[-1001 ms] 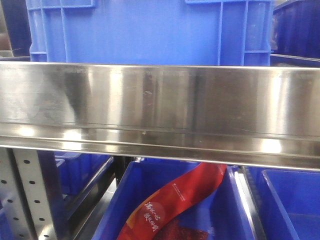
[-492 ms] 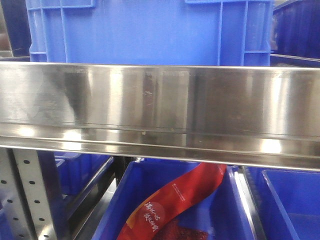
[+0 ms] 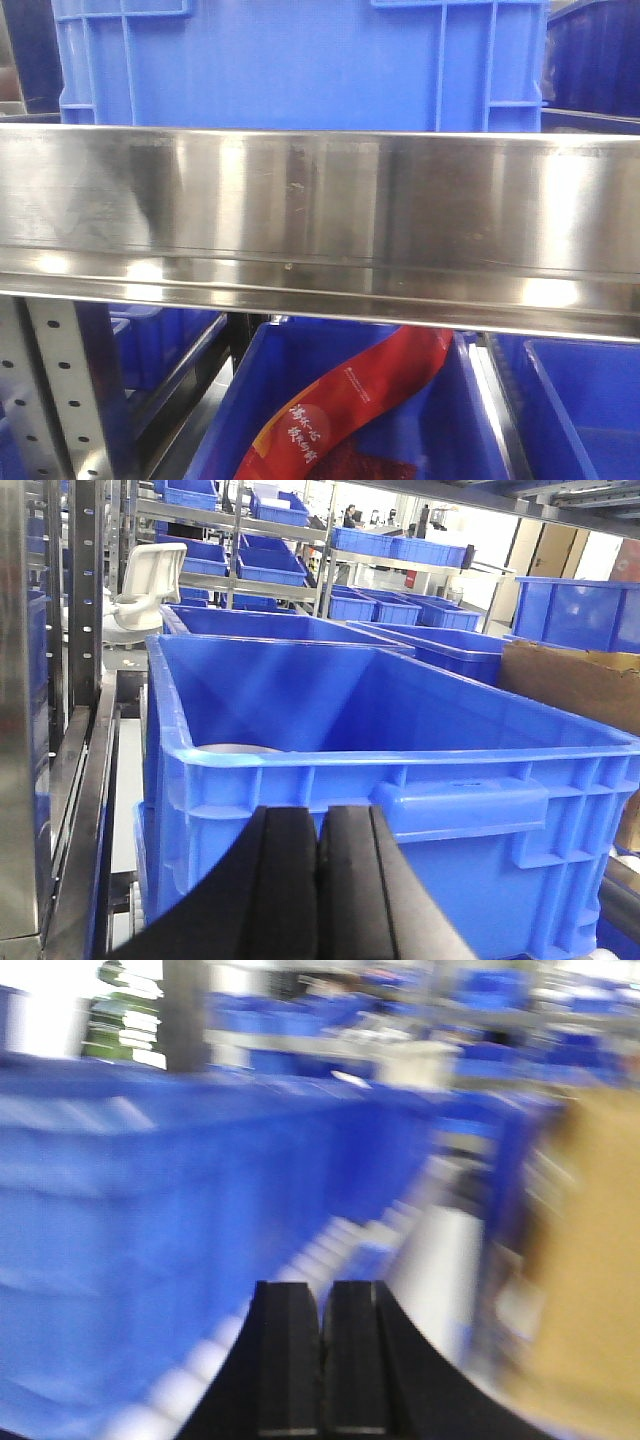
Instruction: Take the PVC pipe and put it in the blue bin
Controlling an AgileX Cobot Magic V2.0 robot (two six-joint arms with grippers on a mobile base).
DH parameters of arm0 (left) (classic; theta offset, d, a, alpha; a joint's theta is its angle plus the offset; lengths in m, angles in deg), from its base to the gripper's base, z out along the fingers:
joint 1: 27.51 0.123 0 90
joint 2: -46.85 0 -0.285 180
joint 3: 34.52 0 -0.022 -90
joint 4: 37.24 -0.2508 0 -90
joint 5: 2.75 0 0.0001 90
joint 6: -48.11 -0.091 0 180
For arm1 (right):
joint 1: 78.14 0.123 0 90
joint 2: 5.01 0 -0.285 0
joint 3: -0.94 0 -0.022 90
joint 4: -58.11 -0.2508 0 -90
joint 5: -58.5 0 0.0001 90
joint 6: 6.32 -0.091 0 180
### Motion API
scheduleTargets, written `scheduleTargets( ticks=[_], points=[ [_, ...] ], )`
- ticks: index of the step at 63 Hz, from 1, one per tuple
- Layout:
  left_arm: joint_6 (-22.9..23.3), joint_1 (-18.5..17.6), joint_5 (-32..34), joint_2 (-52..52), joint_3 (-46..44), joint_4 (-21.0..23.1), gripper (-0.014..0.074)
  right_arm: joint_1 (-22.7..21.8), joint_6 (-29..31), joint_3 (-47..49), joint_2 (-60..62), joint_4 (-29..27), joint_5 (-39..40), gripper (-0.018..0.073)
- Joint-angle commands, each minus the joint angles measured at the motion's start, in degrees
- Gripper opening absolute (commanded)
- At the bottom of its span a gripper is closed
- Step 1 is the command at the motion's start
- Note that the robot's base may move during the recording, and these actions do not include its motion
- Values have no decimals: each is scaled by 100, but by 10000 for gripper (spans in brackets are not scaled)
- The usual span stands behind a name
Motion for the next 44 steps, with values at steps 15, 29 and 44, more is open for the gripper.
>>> scheduleTargets(
  ticks=[15,29,44],
  points=[
    [10,21,96,31,6,36,-111,-938,38,-1487,1826,44,54,-169],
    [10,21,94,41,6,36,-111,-926,38,-1748,2289,44,-587,-169],
    [10,21,131,39,6,36,-111,-917,38,-1748,2289,-89,-447,-169]
  ],
)
